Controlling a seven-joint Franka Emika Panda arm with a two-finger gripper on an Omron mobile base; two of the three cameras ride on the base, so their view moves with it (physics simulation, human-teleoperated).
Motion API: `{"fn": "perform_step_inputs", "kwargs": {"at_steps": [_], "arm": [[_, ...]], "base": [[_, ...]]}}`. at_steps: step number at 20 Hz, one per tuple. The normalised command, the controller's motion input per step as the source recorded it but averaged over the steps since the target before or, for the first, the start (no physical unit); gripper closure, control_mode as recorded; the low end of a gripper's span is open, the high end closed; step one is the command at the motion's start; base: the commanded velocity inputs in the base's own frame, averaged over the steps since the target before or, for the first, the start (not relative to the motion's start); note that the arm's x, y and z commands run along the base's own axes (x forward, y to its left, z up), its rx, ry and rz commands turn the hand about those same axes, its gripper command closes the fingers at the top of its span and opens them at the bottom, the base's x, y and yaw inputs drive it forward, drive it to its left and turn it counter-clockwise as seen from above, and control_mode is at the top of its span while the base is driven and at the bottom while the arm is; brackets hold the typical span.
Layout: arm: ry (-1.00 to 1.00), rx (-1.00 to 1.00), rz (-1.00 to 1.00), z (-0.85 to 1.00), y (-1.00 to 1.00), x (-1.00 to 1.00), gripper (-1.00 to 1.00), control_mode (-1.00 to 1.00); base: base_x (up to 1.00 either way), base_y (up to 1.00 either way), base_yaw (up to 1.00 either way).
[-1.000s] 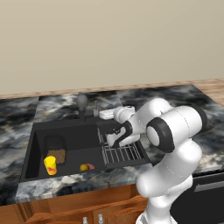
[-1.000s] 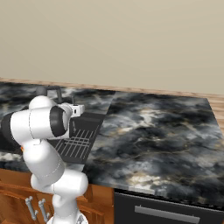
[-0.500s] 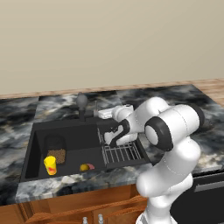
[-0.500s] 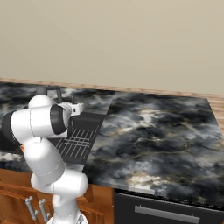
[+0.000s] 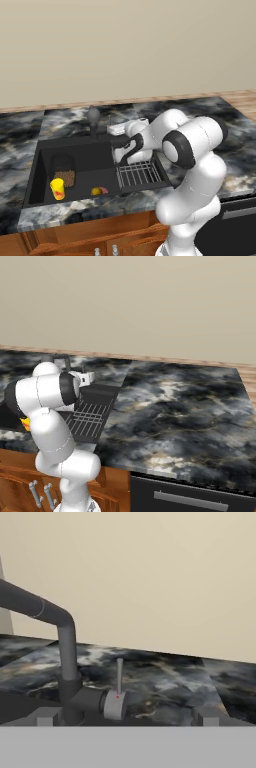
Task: Pick the jar and cup and place them in the sink. Then turn on the water.
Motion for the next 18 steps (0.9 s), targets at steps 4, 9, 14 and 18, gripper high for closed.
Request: {"fn": "perform_step_inputs", "kwargs": {"at_steps": [4,9,14,18], "arm": [[-0.14,0.0,0.0,-0.33,0.0,0.05,-1.0,-1.0],[-0.16,0.02,0.0,-0.35,0.0,0.02,-1.0,-1.0],[-0.16,0.05,0.0,-0.41,0.0,0.0,-1.0,-1.0],[-0.17,0.06,0.0,-0.38,0.0,0.01,-1.0,-1.0]], "base": [[0.0,0.0,0.0],[0.0,0.0,0.0],[0.0,0.0,0.0],[0.0,0.0,0.0]]}}
